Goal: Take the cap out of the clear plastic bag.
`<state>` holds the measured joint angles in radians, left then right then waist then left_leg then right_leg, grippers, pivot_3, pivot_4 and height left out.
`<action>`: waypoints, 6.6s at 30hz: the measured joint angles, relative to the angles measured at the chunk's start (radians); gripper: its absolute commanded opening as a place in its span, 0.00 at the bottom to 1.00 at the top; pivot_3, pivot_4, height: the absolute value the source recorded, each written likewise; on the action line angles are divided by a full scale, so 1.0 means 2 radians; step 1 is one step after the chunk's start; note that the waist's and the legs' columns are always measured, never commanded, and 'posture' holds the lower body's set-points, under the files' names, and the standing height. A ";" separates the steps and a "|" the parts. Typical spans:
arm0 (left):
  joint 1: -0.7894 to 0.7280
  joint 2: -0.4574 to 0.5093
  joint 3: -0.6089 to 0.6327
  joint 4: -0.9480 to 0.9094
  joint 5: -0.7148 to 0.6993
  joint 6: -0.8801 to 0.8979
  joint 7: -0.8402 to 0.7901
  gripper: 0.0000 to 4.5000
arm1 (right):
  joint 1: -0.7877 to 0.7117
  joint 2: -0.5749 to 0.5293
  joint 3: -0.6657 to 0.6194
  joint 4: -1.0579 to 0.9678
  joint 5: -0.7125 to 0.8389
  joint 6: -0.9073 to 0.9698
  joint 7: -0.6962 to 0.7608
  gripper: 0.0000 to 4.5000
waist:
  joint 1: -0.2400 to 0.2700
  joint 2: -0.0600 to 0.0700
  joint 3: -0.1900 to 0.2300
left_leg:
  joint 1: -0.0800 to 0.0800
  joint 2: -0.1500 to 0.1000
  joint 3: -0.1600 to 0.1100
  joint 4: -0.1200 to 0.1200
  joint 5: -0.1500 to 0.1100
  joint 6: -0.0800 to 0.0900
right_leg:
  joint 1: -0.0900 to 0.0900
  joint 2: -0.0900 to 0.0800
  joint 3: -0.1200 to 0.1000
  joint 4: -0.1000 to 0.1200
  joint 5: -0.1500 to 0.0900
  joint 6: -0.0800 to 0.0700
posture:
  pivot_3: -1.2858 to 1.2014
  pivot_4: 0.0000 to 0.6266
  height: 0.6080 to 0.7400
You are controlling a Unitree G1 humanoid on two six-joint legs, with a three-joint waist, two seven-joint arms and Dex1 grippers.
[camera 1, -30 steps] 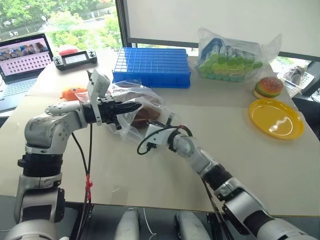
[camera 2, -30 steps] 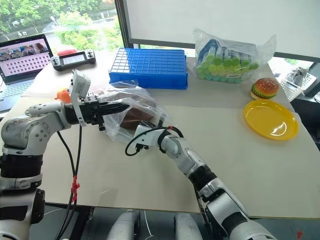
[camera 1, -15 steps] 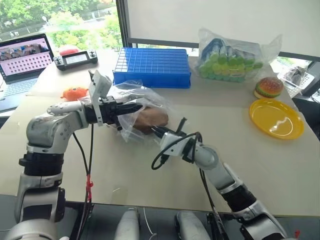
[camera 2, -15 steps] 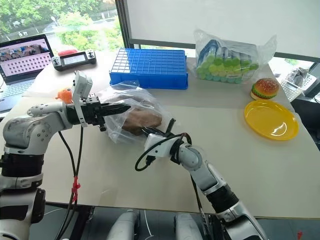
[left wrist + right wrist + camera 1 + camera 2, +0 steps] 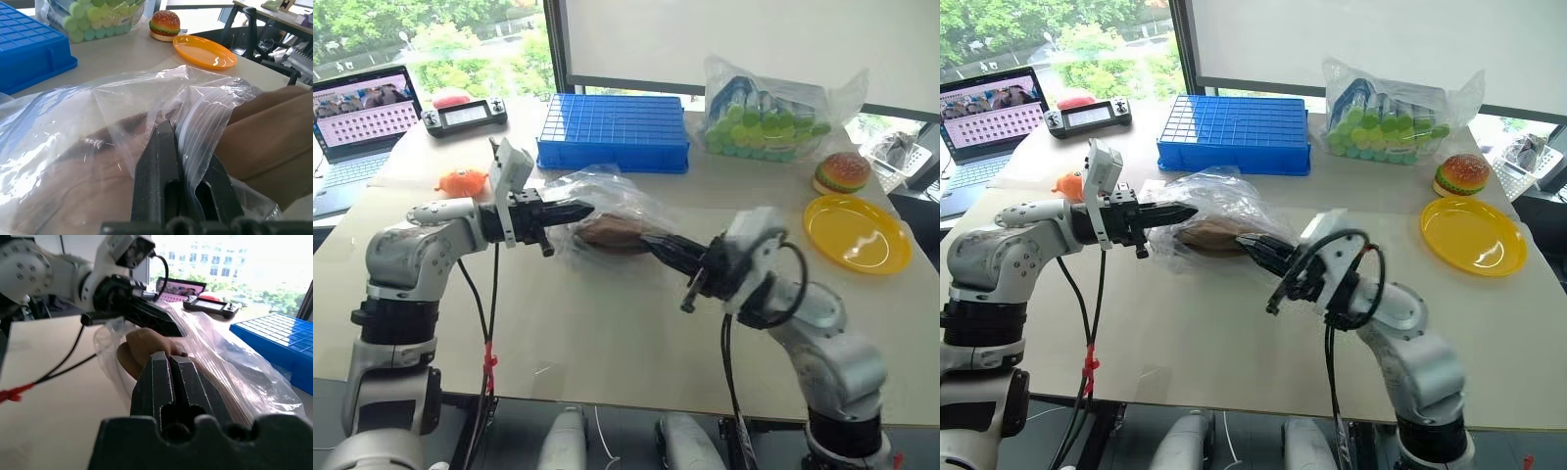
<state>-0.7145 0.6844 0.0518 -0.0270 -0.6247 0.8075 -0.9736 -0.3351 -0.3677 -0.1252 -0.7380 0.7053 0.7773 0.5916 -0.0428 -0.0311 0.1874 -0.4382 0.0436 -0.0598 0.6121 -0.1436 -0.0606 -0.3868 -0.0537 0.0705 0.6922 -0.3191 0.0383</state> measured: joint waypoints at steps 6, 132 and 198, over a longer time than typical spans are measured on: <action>0.011 0.000 -0.024 -0.005 0.026 -0.031 -0.011 0.00 | -0.046 -0.016 -0.109 0.021 0.234 0.009 -0.077 0.01 | -0.001 0.000 0.000 | 0.000 0.000 0.000 0.000 0.000 0.000 | 0.000 0.000 0.000 0.000 0.000 0.000 | 0.52 0.24 0.92; 0.148 0.008 -0.099 0.079 0.242 -0.675 -0.119 0.00 | -0.172 -0.117 -0.023 0.147 0.239 -0.137 -0.138 0.00 | 0.002 0.001 0.000 | -0.002 0.001 0.002 0.000 -0.001 0.002 | 0.000 0.000 0.001 -0.004 0.001 -0.001 | 0.52 0.24 0.92; 0.147 -0.052 -0.082 0.090 0.135 -0.408 -0.115 0.39 | 0.075 -0.105 0.162 0.118 -0.260 -0.078 0.037 0.35 | 0.001 0.000 -0.010 | 0.007 0.004 0.004 -0.001 -0.003 0.004 | 0.008 0.004 0.004 -0.008 -0.001 0.001 | 0.52 0.24 0.92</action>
<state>-0.4210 0.5802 -0.1117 0.1534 -0.3545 -0.0086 -1.2038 -0.1856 -0.5769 0.1991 -0.5021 0.1860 0.6205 0.6654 -0.0399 -0.0314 0.1675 -0.4242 0.0514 -0.0524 0.6096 -0.1491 -0.0527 -0.3705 -0.0455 0.0792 0.6764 -0.3204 0.0408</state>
